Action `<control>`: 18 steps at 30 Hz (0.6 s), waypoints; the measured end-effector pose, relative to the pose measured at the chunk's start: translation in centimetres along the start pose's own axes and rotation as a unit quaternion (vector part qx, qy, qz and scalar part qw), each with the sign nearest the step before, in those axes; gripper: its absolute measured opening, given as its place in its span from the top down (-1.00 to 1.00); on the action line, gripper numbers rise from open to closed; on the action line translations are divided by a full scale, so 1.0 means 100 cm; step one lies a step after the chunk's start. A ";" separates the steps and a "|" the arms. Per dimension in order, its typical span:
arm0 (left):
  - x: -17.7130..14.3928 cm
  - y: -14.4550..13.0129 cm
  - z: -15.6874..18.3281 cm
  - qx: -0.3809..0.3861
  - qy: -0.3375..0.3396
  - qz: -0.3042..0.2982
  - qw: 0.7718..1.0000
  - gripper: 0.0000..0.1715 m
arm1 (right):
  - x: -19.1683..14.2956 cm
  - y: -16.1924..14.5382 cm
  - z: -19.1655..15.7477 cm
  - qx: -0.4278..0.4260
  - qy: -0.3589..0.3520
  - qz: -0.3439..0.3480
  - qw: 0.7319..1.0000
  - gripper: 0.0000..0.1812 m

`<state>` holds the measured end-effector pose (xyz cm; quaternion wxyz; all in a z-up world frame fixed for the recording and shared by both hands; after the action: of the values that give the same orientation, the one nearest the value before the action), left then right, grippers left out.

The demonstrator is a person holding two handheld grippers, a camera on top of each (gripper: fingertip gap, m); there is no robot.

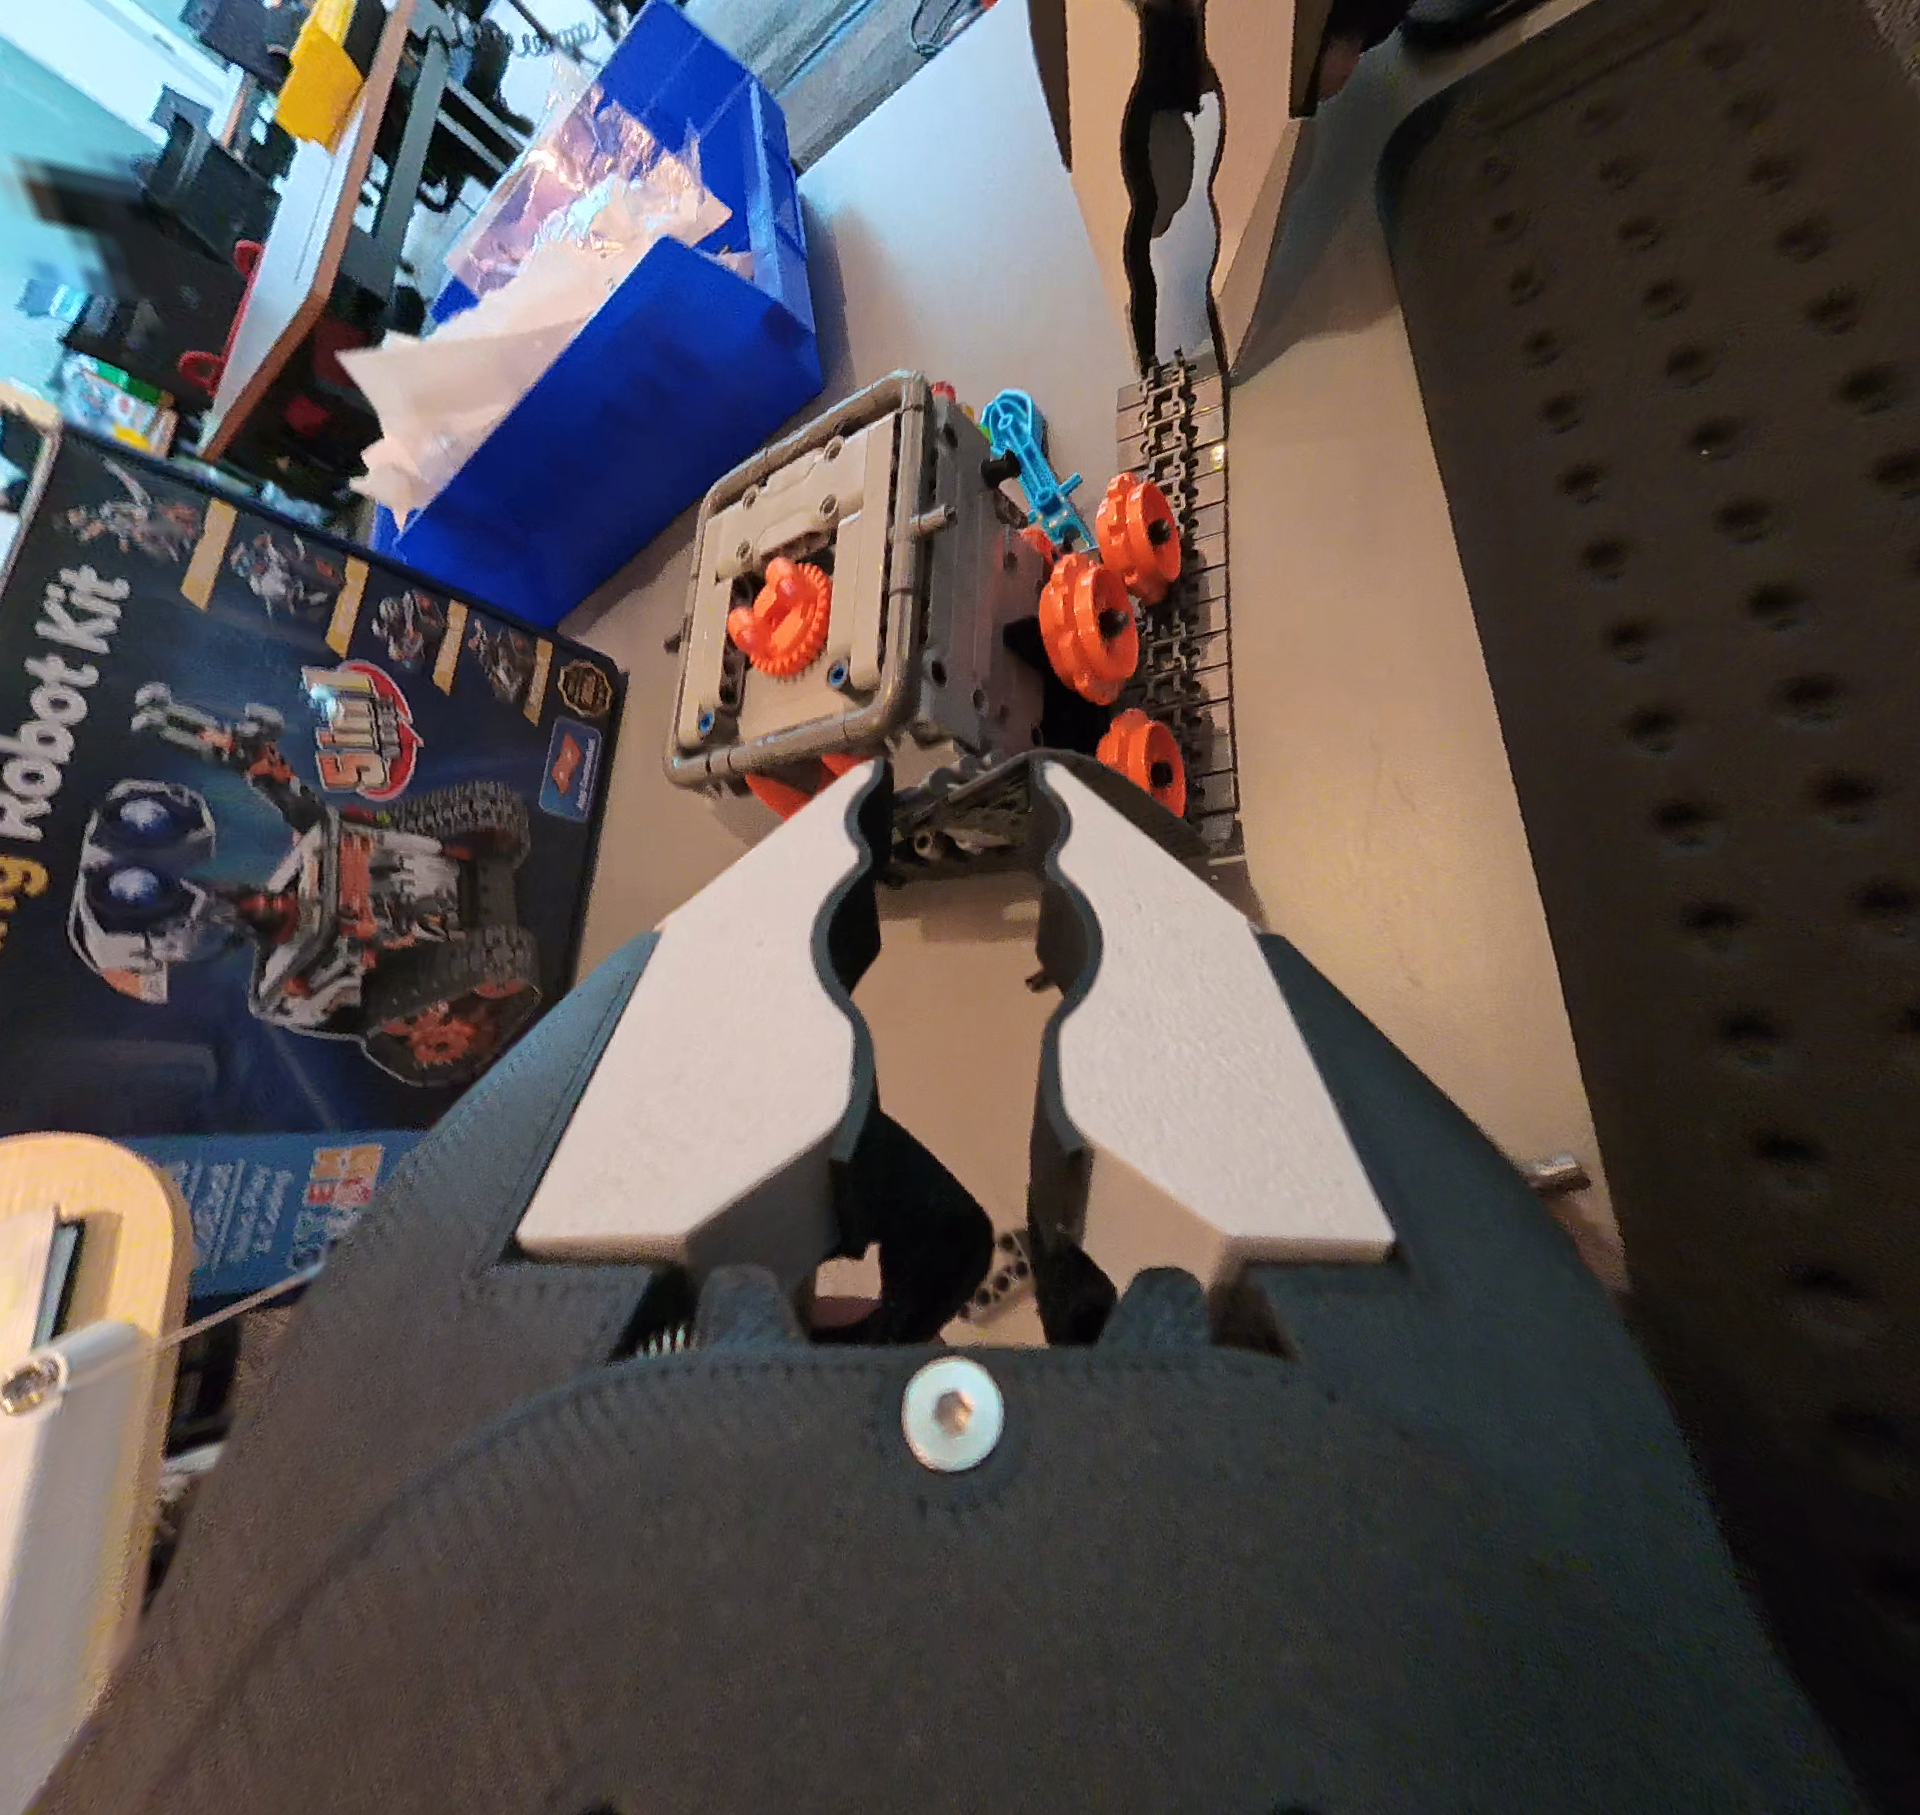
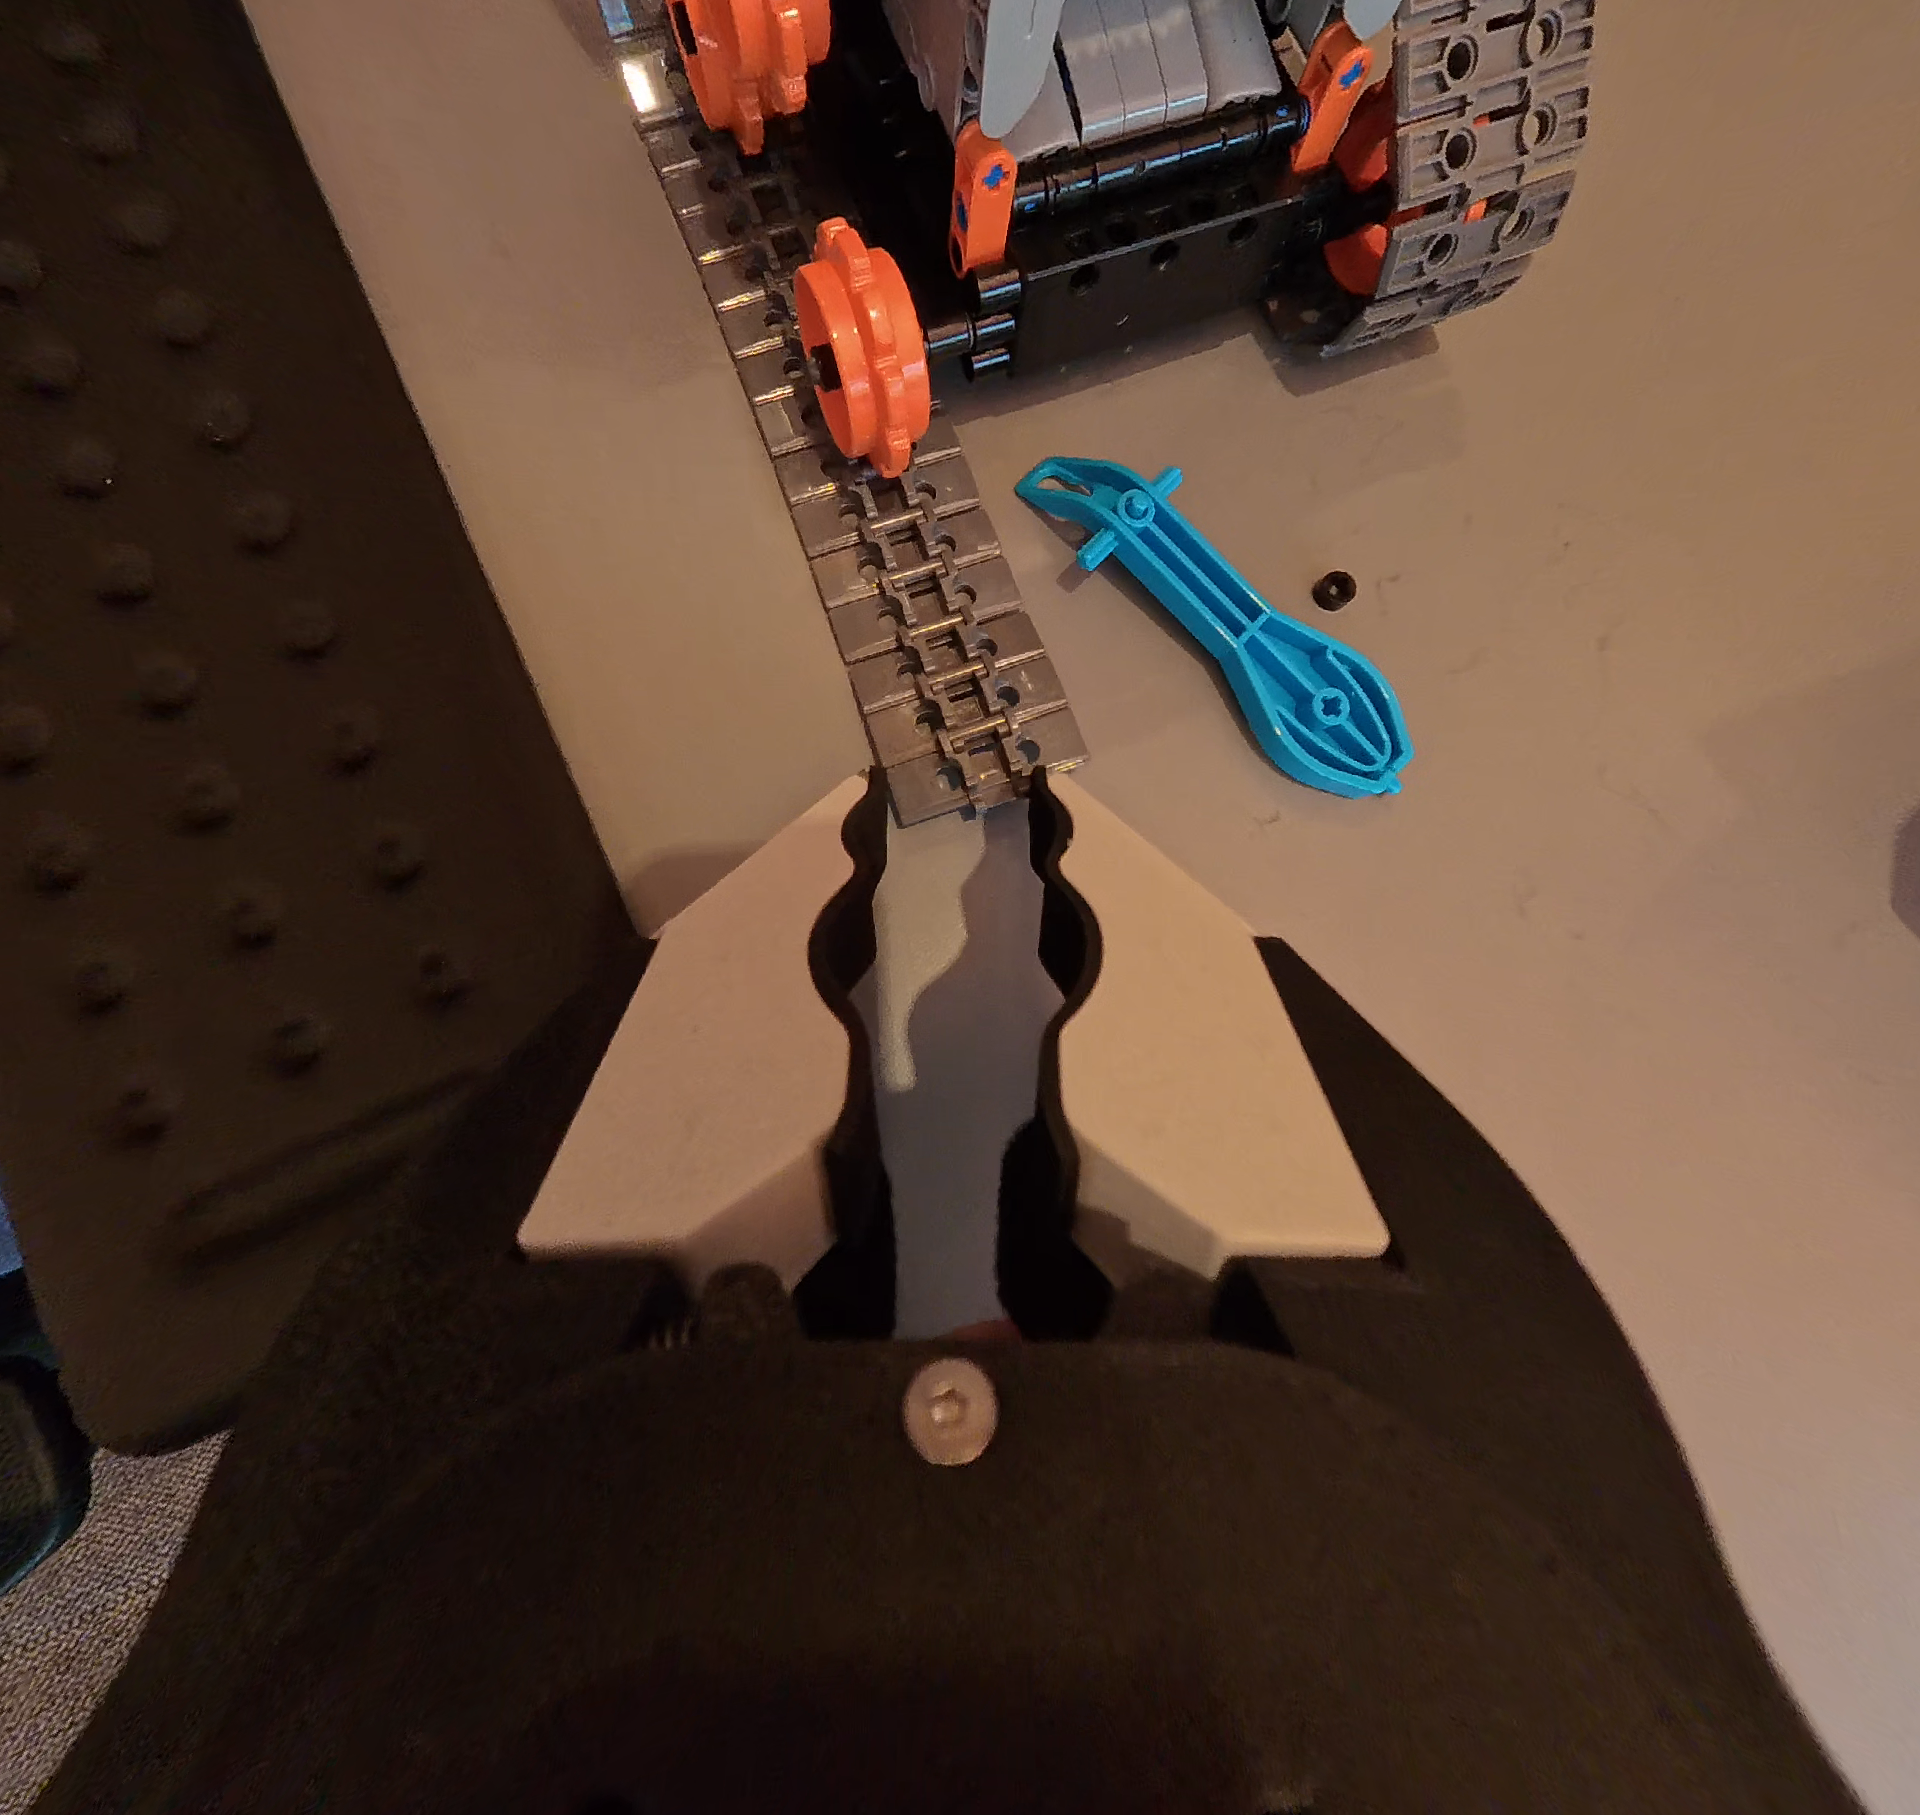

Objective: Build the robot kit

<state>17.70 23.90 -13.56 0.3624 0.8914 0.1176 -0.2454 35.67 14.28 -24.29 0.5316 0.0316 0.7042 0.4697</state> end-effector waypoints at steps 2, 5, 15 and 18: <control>0.005 0.005 0.000 0.012 -0.004 0.008 1.000 0.71 | 0.001 -0.001 0.001 0.001 -0.001 -0.003 1.000 0.73; 0.011 0.011 -0.001 0.024 -0.007 0.014 1.000 0.71 | 0.000 -0.002 0.002 0.001 -0.004 -0.001 1.000 0.73; 0.028 0.030 0.005 0.098 -0.045 0.018 0.994 0.71 | -0.001 -0.005 0.006 0.004 -0.017 -0.009 1.000 0.72; 0.029 0.033 0.008 0.112 -0.064 0.023 0.991 0.71 | -0.001 -0.006 0.007 0.004 -0.019 -0.010 1.000 0.72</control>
<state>21.22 21.05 -13.62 0.2725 0.9112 0.0456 -0.3057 36.55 14.34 -24.57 0.5495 0.0361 0.6959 0.4609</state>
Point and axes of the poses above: each gripper's, where its closed fingertips meet, x out along the fingers, y out of its top, z = x × y across the jaws, the point moved 2 cm from there along -x, back along the fingers, and after that the axes turned 4 degrees about x, right-handed, at the moved point
